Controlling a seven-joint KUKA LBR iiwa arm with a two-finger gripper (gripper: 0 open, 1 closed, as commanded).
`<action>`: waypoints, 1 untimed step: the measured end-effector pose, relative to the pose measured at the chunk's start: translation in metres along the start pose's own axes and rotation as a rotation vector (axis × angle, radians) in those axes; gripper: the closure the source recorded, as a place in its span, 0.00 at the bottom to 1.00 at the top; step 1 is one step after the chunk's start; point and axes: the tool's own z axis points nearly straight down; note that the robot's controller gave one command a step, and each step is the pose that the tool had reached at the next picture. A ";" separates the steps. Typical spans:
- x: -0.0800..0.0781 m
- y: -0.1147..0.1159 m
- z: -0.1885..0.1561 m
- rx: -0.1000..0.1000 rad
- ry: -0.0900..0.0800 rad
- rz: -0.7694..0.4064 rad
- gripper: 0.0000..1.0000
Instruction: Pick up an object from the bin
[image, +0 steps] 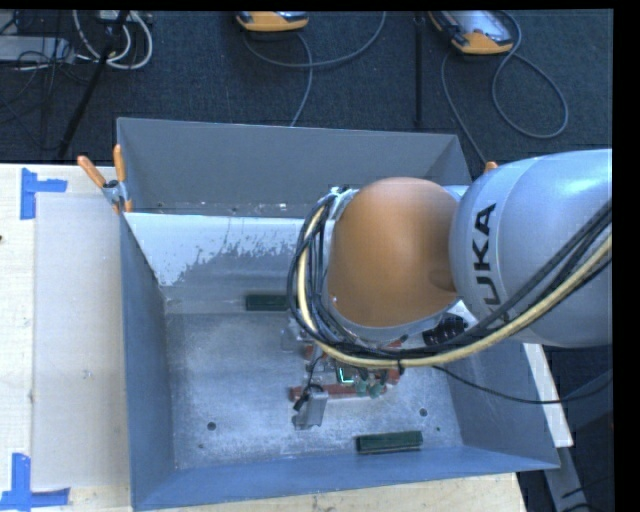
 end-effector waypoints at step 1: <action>-0.024 -0.059 0.145 0.001 -0.001 -0.096 0.00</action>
Offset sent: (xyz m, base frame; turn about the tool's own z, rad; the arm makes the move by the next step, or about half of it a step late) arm 0.0248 -0.0569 -0.1395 -0.0978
